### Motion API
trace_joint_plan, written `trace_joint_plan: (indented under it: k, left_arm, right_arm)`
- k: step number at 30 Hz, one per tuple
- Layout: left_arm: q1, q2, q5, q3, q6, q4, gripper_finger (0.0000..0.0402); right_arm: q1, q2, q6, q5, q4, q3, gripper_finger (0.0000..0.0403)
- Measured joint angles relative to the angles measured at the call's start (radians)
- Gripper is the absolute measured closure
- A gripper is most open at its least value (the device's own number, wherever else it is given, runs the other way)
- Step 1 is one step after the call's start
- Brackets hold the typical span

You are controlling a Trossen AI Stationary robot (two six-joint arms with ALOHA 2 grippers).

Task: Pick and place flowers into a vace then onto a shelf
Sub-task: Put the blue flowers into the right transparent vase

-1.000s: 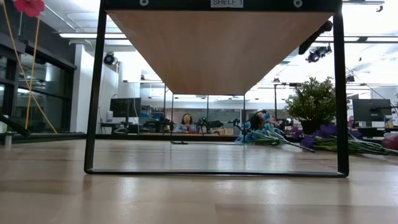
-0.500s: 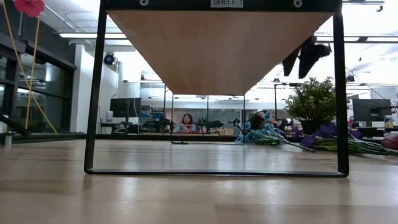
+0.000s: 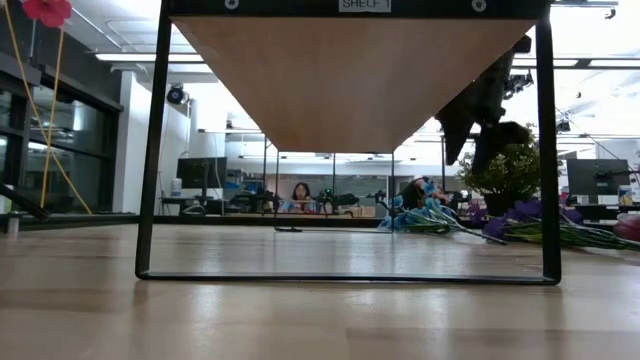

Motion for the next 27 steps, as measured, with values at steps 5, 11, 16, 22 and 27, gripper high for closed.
trace_joint_plan:
  k: [5,11,16,22,27]
  left_arm:
    - [0.000,0.000,0.000,0.000,0.000,0.000,0.0080]
    - [0.000,-0.001,0.000,0.000,0.000,0.000,0.0082]
    - [0.000,-0.001,0.000,0.000,0.000,0.000,0.0080]
    - [0.000,-0.001,0.000,0.000,-0.001,0.000,0.0081]
    - [0.000,-0.001,0.017,0.000,-0.002,0.000,0.0082]
  right_arm:
    - [-0.012,0.000,0.012,-0.011,0.062,-0.039,0.0137]
    - [-0.011,0.000,0.040,-0.027,0.126,-0.080,0.0137]
    - [-0.011,0.014,0.041,-0.025,0.148,-0.091,0.0137]
    - [-0.011,0.095,0.036,-0.026,0.181,-0.091,0.0137]
    - [-0.017,0.162,0.034,-0.007,0.234,-0.091,0.0137]
